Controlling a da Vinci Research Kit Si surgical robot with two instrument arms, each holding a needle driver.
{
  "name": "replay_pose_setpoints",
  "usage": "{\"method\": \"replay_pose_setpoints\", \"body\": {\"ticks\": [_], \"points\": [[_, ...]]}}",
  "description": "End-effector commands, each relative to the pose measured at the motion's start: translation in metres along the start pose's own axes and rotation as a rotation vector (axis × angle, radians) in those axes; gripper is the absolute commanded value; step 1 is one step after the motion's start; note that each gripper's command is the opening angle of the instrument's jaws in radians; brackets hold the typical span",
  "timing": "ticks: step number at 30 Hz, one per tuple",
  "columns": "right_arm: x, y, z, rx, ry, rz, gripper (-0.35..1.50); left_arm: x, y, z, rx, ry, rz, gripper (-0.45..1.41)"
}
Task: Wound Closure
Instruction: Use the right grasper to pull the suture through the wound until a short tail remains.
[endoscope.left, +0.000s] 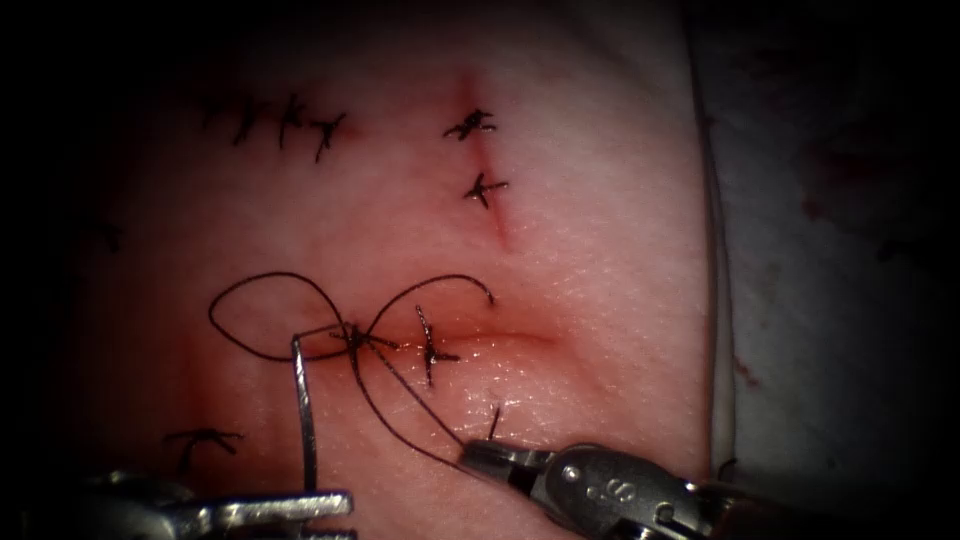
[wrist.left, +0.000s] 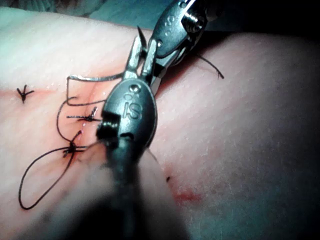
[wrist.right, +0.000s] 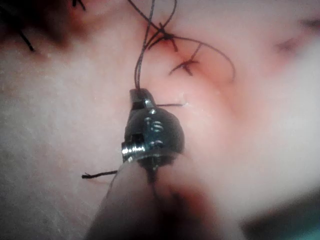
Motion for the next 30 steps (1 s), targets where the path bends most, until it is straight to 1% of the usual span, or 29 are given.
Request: {"method": "replay_pose_setpoints", "body": {"ticks": [1,4,10,12,14,15,16,17,18,19,20,23,27,30], "points": [[0.0003,-0.0032,0.0003,0.027,0.008,0.016,-0.35,-0.0007,0.0002,0.0004,0.001,-0.013,-0.003,-0.45],[0.0009,-0.0069,-0.0005,0.054,0.017,0.019,-0.35,-0.001,0.0008,-0.0005,-0.001,-0.05,-0.005,-0.45],[0.0025,-0.0126,-0.0013,0.121,0.031,0.042,-0.35,0.0003,0.0015,-0.0023,0.013,-0.074,-0.012,-0.45],[0.0031,-0.0139,-0.0014,0.136,0.032,0.035,-0.35,0.0008,0.0017,-0.0028,0.015,-0.08,-0.014,-0.45],[0.0038,-0.0143,-0.0014,0.137,0.068,0.047,-0.35,0.001,0.0017,-0.0033,0.017,-0.085,-0.017,-0.45],[0.0041,-0.0141,-0.0014,0.147,0.094,0.034,-0.35,0.0011,0.0017,-0.0036,0.019,-0.088,-0.018,-0.45],[0.0043,-0.0137,-0.0014,0.147,0.118,0.034,-0.05,0.0011,0.0016,-0.0038,0.019,-0.09,-0.02,-0.45],[0.0044,-0.0131,-0.0014,0.146,0.13,0.027,0.46,0.0011,0.0014,-0.004,0.019,-0.092,-0.021,-0.45],[0.0045,-0.0125,-0.0015,0.143,0.142,0.008,0.76,0.001,0.0011,-0.0042,0.018,-0.093,-0.024,-0.45],[0.0047,-0.0115,-0.0016,0.139,0.158,-0.026,1.01,0.0009,0.0007,-0.0044,0.015,-0.096,-0.026,-0.45],[0.0047,-0.0106,-0.0018,0.135,0.173,-0.049,1.08,0.0009,0.0003,-0.0047,0.022,-0.088,-0.03,-0.45],[0.0049,-0.0076,-0.0026,0.113,0.209,-0.113,1.15,0.0008,-0.0015,-0.0058,0.097,-0.076,0.01,-0.45],[0.0052,-0.0037,-0.0036,0.083,0.218,-0.219,1.1,0.0013,-0.0036,-0.0079,0.212,-0.06,0.068,-0.45],[0.0052,-0.0012,-0.0037,0.063,0.209,-0.263,1.13,0.0017,-0.0042,-0.0092,0.249,-0.057,0.076,-0.45]]}}
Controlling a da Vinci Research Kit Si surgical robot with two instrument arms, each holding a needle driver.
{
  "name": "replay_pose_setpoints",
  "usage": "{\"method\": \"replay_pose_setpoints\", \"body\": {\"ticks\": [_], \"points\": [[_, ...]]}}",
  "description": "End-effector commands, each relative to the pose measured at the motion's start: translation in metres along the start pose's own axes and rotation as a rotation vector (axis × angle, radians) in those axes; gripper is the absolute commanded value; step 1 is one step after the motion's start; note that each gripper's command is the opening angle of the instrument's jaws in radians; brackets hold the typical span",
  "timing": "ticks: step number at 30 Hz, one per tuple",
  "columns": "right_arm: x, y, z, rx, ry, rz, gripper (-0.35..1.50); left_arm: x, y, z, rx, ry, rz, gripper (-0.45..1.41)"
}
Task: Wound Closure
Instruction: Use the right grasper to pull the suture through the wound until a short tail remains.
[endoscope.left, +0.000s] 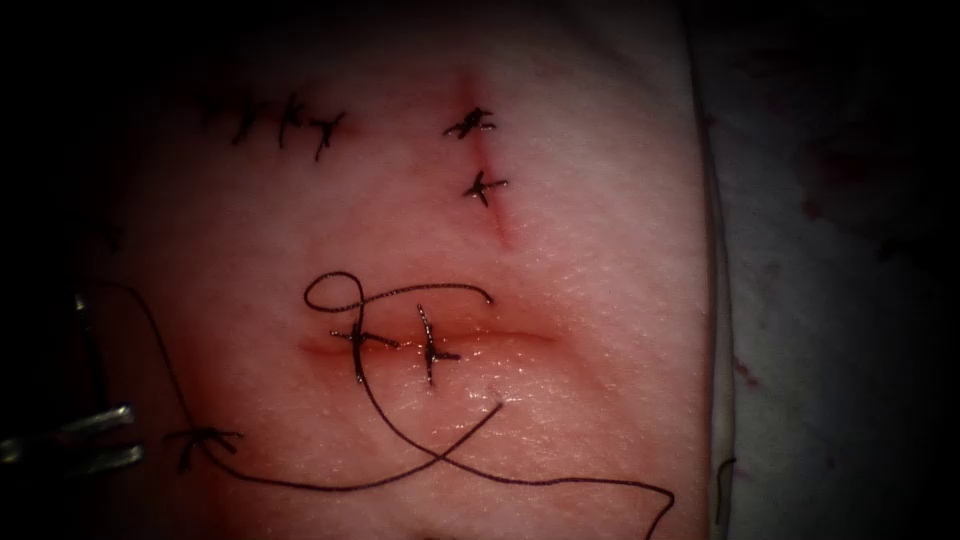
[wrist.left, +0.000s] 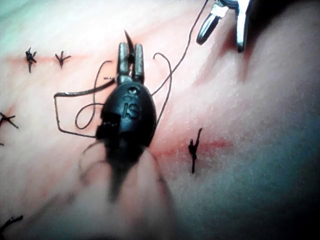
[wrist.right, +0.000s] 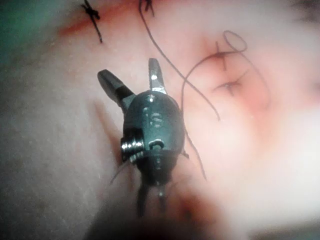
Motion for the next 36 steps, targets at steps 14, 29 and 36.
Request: {"method": "replay_pose_setpoints", "body": {"ticks": [14,29,36], "points": [[-0.0064,0.0086,0.0037,-0.112,-0.073,-0.168,1.26,0.0003,0.001,0.0013,-0.002,0.033,0.011,-0.45],[-0.0095,0.0091,0.0069,-0.044,-0.204,-0.217,-0.35,0.0007,0.0015,0.0015,-0.011,0.05,0.014,-0.45],[-0.008,0.0053,0.0052,-0.031,-0.184,-0.182,-0.35,-0.0006,0.0016,0.0026,-0.046,0.038,0.021,-0.45]]}}
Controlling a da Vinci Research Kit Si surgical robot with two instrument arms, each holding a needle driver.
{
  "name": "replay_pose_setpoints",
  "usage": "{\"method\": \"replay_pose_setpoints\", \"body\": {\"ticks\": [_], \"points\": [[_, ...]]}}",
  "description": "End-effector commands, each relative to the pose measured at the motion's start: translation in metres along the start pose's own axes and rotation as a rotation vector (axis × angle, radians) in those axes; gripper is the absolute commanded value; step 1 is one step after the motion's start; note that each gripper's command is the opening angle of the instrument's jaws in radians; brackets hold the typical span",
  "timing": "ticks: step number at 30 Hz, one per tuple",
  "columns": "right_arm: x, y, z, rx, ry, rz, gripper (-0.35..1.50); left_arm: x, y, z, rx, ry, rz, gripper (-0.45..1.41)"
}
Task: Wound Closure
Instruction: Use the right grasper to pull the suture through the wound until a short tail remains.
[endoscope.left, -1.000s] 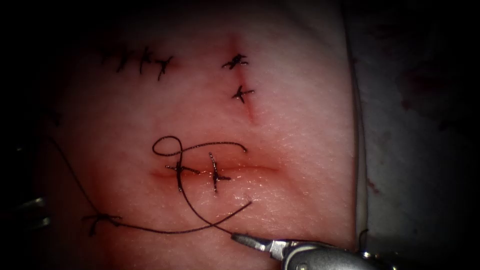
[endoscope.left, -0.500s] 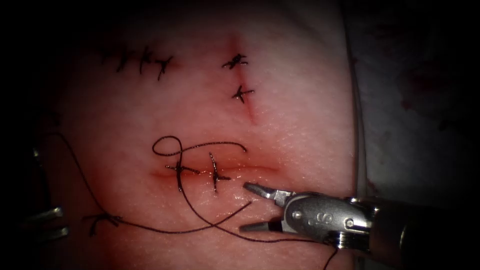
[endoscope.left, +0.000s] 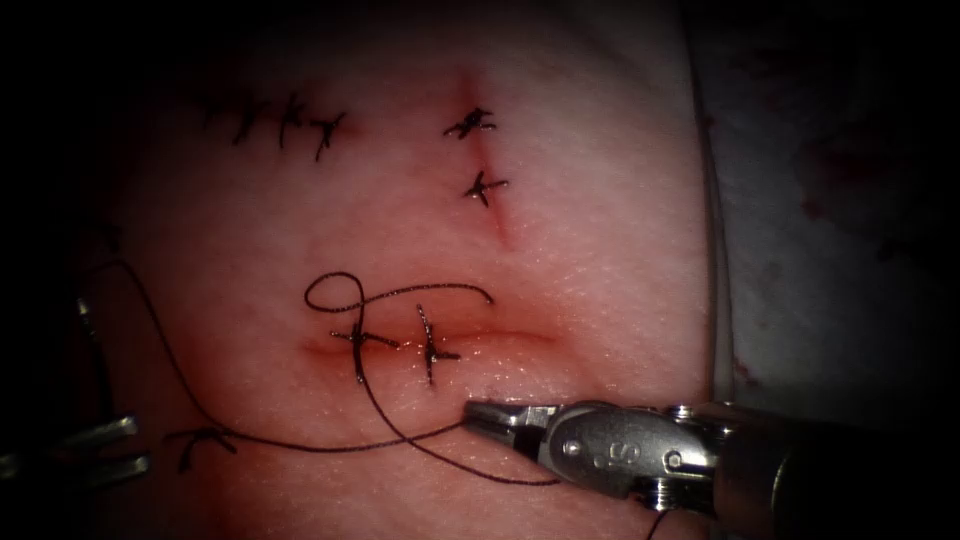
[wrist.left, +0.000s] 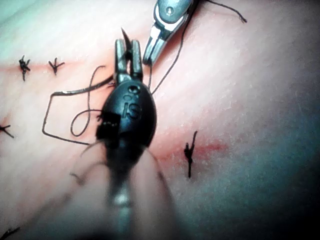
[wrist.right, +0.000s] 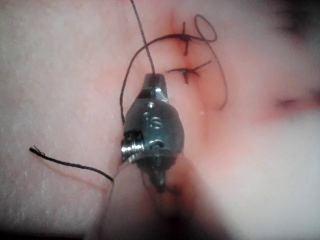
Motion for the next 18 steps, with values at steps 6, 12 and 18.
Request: {"method": "replay_pose_setpoints", "body": {"ticks": [6,12,18], "points": [[0.0054,-0.0075,-0.0011,0.011,0.05,0.047,-0.35,-0.0019,0.0002,0.0018,-0.031,-0.018,0.002,-0.45],[0.0109,-0.013,-0.0016,-0.017,0.103,0.112,-0.35,-0.002,0.0004,0.0019,-0.039,-0.026,0.005,-0.45],[0.0137,-0.0142,-0.0015,0.017,0.141,0.049,-0.35,-0.0019,0.0004,0.0016,-0.049,-0.03,0.005,-0.45]]}}
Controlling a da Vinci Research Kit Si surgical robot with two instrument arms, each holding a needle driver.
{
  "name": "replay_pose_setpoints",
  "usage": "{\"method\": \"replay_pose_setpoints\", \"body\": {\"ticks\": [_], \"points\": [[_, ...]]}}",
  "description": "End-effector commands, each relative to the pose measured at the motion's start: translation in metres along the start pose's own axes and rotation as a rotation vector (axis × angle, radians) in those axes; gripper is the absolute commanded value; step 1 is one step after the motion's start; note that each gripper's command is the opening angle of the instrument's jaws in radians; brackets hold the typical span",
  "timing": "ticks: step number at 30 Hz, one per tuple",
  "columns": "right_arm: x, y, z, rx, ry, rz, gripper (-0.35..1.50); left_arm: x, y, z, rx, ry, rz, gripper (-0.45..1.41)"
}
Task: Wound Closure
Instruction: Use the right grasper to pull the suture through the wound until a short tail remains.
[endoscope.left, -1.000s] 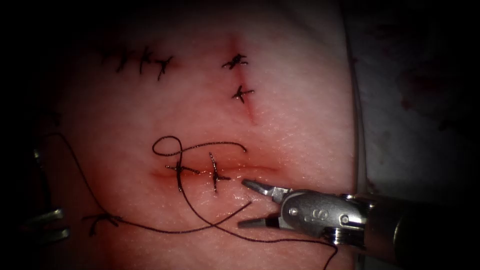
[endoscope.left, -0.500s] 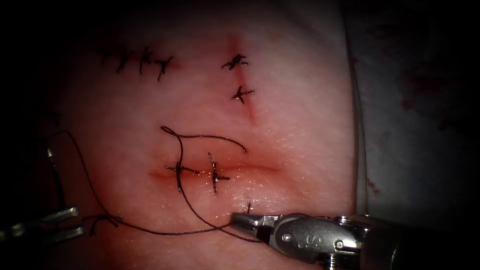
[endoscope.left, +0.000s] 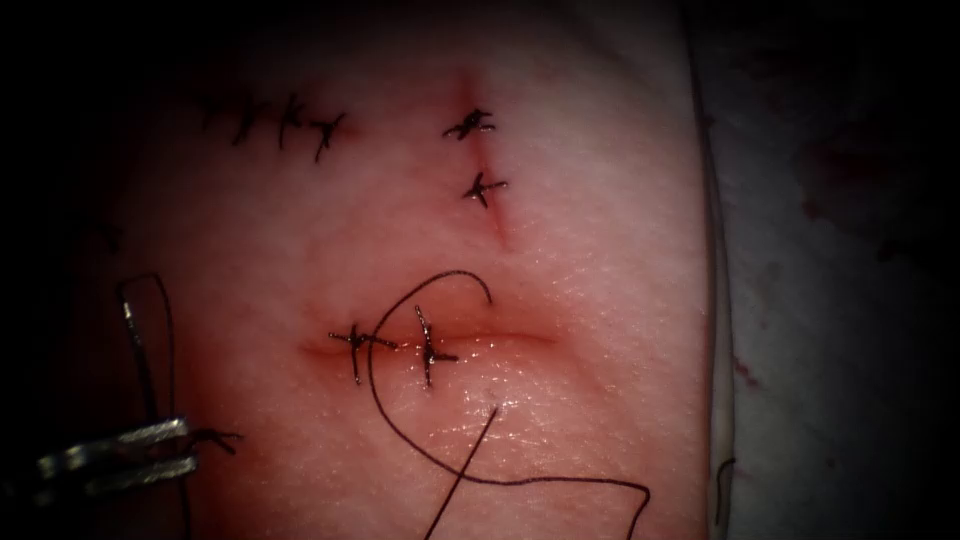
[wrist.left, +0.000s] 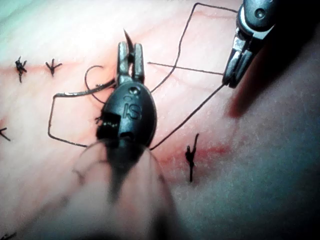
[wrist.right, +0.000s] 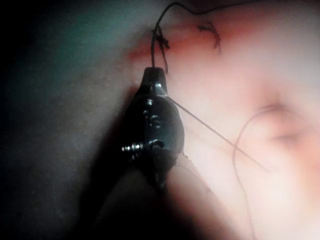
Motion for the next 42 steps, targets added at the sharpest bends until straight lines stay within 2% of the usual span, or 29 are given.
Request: {"method": "replay_pose_setpoints", "body": {"ticks": [1,2,3,4,6,8,11,15,22,28,31,37,41,42], "points": [[0.0002,0.0004,0.0012,0.031,0.024,-0.023,-0.35,-0.0005,0.0,0.0006,-0.001,0.002,0.001,-0.45],[0.0001,0.0012,0.0011,0.039,0.036,-0.019,0.29,-0.0005,0.0,0.0006,-0.002,0.003,0.001,-0.45],[0.0,0.0018,0.001,0.036,0.047,-0.015,0.64,-0.0005,0.0,0.0005,-0.006,0.004,0.001,-0.45],[-0.0003,0.0026,0.0007,0.03,0.062,-0.011,0.91,-0.0006,-0.0001,0.0005,-0.005,0.001,0.001,-0.45],[-0.0009,0.0047,-0.0001,0.005,0.109,-0.058,1.25,-0.0007,-0.0002,0.0005,-0.002,-0.003,0.001,-0.45],[-0.0014,0.0068,-0.001,-0.009,0.142,-0.088,1.37,-0.0009,-0.0003,0.0005,0.003,-0.01,0.001,-0.45],[-0.0022,0.01,-0.0027,-0.011,0.16,-0.111,1.37,-0.0012,-0.0005,0.0005,0.004,-0.013,0.0,-0.45],[-0.0035,0.0138,-0.0041,-0.01,0.147,-0.113,1.23,-0.0014,-0.0006,0.0006,0.006,-0.016,0.0,-0.45],[-0.0074,0.0178,-0.003,-0.018,0.13,-0.134,1.2,-0.0014,-0.0006,0.0005,0.006,-0.016,0.001,-0.45],[-0.0114,0.0196,-0.0008,-0.017,0.115,-0.161,1.22,-0.0014,-0.0006,0.0005,0.004,-0.018,0.001,-0.45],[-0.0129,0.0199,0.0002,-0.019,0.107,-0.174,1.16,-0.0014,-0.0006,0.0005,0.004,-0.018,0.001,-0.45],[-0.0145,0.0198,0.002,-0.02,0.087,-0.209,1.15,-0.0013,-0.0005,0.0005,0.005,-0.018,0.001,-0.45],[-0.0146,0.0192,0.0028,-0.014,0.074,-0.215,1.05,-0.0013,-0.0005,0.0005,0.005,-0.019,0.001,-0.45],[-0.0146,0.0191,0.0029,-0.015,0.074,-0.215,0.88,-0.0012,-0.0005,0.0005,0.005,-0.019,0.001,-0.45]]}}
